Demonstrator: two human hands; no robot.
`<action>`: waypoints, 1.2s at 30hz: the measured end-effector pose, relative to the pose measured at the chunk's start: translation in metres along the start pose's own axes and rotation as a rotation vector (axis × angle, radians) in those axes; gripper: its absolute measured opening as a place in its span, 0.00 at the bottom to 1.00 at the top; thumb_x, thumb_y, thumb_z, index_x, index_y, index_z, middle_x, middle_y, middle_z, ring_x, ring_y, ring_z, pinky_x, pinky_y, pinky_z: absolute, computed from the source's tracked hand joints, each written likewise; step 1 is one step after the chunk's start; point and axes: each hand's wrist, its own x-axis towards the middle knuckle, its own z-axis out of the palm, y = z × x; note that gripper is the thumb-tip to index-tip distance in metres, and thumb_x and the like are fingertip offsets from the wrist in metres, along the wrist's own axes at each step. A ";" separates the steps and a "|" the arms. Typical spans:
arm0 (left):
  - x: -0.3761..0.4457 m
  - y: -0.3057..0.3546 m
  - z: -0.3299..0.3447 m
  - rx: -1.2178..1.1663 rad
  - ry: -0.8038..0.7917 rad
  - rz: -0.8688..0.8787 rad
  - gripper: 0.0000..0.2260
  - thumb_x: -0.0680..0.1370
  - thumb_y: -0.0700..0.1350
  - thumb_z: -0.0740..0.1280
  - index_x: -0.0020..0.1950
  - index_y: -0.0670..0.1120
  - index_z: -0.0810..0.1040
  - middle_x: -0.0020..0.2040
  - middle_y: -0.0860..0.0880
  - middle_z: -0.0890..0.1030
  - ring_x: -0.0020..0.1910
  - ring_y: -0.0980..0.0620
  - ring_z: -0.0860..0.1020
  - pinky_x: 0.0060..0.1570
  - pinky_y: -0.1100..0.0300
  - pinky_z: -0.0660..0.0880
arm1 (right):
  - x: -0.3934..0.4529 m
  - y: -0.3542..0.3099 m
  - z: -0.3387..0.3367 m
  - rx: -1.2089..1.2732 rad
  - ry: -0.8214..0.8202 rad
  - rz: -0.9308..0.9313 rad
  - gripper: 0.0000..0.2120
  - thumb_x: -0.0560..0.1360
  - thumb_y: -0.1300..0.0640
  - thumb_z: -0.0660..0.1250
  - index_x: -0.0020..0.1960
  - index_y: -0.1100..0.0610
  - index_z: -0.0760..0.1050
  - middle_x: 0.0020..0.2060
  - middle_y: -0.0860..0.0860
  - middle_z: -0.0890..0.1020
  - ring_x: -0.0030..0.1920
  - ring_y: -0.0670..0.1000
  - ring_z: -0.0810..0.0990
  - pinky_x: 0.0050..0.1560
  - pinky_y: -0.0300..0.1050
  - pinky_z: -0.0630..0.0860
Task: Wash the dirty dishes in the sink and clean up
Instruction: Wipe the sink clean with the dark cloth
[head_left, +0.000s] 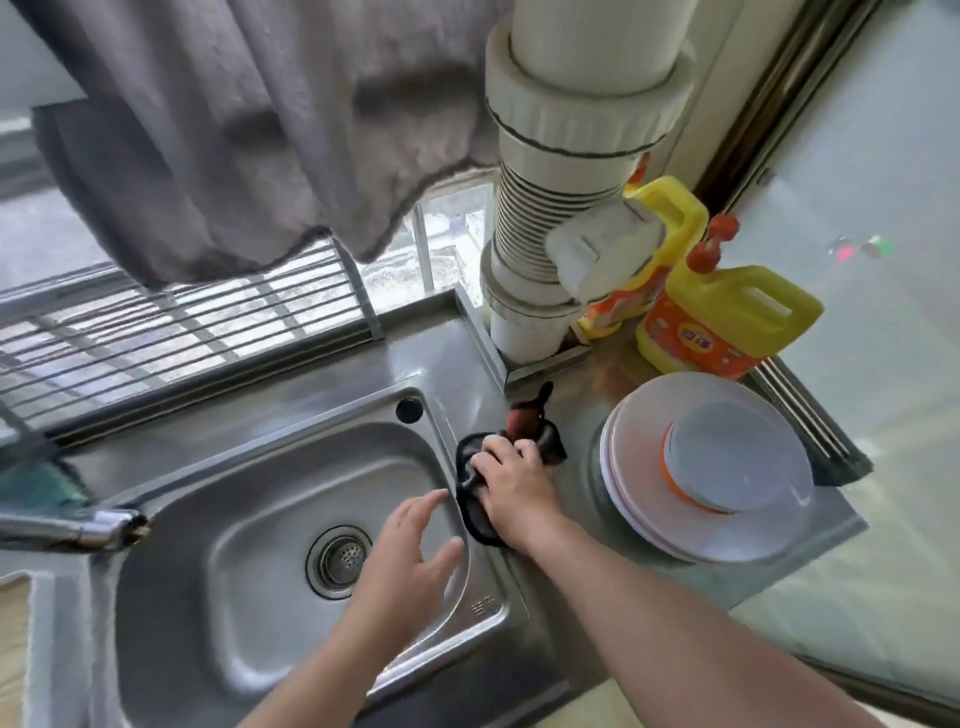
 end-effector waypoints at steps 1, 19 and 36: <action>0.002 0.003 -0.004 -0.037 0.021 -0.041 0.25 0.82 0.50 0.69 0.78 0.59 0.69 0.70 0.61 0.71 0.71 0.58 0.70 0.74 0.51 0.70 | 0.007 -0.005 -0.003 0.067 -0.017 0.013 0.13 0.82 0.56 0.61 0.66 0.50 0.75 0.69 0.49 0.73 0.65 0.59 0.68 0.68 0.58 0.69; -0.079 0.094 -0.129 -0.556 -0.013 -0.034 0.10 0.85 0.45 0.65 0.50 0.45 0.85 0.43 0.50 0.86 0.43 0.53 0.82 0.46 0.62 0.77 | -0.095 -0.118 -0.175 1.901 -0.693 0.185 0.14 0.82 0.43 0.63 0.59 0.52 0.76 0.54 0.48 0.75 0.53 0.49 0.73 0.58 0.47 0.66; -0.146 0.015 -0.173 -1.510 -0.615 -0.385 0.19 0.73 0.58 0.73 0.49 0.42 0.83 0.43 0.40 0.82 0.44 0.41 0.81 0.56 0.46 0.76 | -0.192 -0.181 -0.175 1.963 -0.368 0.099 0.61 0.65 0.14 0.49 0.74 0.63 0.74 0.73 0.66 0.73 0.74 0.67 0.72 0.78 0.68 0.61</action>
